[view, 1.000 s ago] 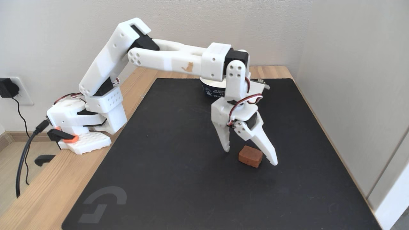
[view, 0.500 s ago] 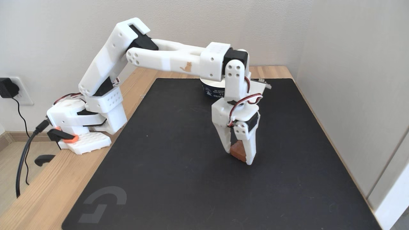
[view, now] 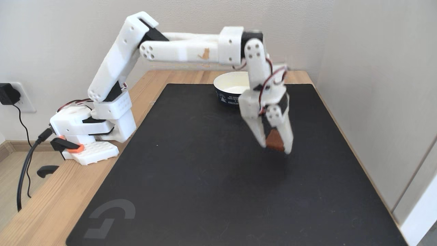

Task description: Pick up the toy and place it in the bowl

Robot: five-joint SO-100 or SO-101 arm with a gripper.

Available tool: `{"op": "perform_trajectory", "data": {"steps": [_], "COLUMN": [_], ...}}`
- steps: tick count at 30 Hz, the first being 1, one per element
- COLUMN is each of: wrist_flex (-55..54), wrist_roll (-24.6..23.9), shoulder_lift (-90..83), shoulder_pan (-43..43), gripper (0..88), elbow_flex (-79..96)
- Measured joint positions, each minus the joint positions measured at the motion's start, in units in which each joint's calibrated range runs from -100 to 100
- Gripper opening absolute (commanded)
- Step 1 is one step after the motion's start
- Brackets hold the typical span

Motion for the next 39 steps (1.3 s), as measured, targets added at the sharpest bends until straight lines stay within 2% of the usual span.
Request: {"op": "perform_trajectory", "data": {"steps": [3,5,6,12,17,20,23,25,28,37,39], "wrist_flex": [-3.0,-4.6,-5.6,-5.9,-8.1,-15.8,-20.9,-24.1,-24.7,-24.9,-24.9], "wrist_roll": [-0.5,-2.8,-5.1,-10.0,-13.7,-14.7,-15.7,-16.4,-16.6,-16.6,-16.6], "shoulder_lift": [-7.2,-10.7,-13.7,-16.2,-17.1,-17.5,-17.8,-17.6,-17.9,-22.9,-27.2], "shoulder_pan": [-7.4,-10.8,-15.3,-27.9,-36.9,-41.6,-43.4,-44.2,-44.8,-43.4,-40.1], "gripper": [2.2,2.2,2.2,2.3,2.3,3.0,6.2,17.9,28.6,27.4,17.5], "elbow_flex": [-0.1,0.0,-0.1,0.4,11.5,22.1,27.2,31.4,31.6,32.8,33.3]}}
